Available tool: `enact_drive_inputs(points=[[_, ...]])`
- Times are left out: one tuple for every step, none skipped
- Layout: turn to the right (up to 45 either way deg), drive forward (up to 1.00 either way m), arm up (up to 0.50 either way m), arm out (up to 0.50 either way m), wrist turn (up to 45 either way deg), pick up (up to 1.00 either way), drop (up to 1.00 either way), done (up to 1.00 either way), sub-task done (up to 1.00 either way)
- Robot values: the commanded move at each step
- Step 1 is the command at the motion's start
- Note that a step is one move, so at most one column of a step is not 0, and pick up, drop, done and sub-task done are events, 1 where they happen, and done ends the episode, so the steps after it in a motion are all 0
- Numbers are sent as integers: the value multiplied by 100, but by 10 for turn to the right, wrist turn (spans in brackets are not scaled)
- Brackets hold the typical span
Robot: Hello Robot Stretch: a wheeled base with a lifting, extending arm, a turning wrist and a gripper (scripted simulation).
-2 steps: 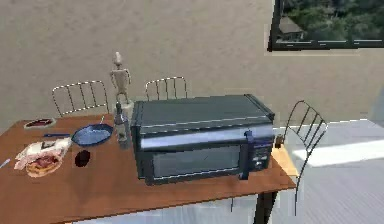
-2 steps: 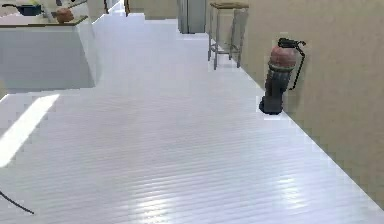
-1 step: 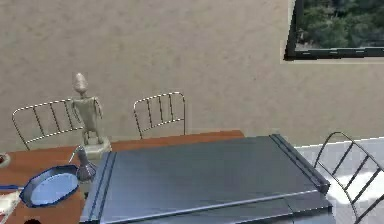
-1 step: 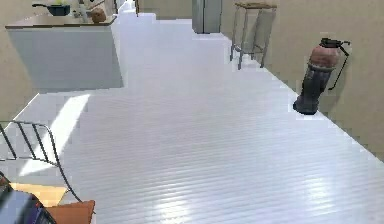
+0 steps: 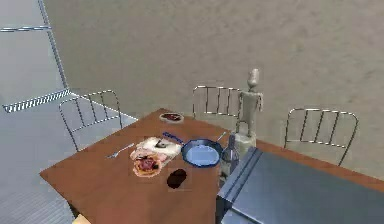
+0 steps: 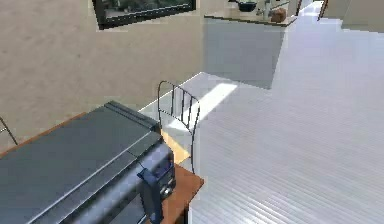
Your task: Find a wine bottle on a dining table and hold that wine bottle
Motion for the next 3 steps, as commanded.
enact_drive_inputs(points=[[-450, 0, 0, 0, 0, 0, 0, 0, 0], [-300, 0, 0, 0, 0, 0, 0, 0, 0], [0, 0, 50, 0, 0, 0, 0, 0, 0]])
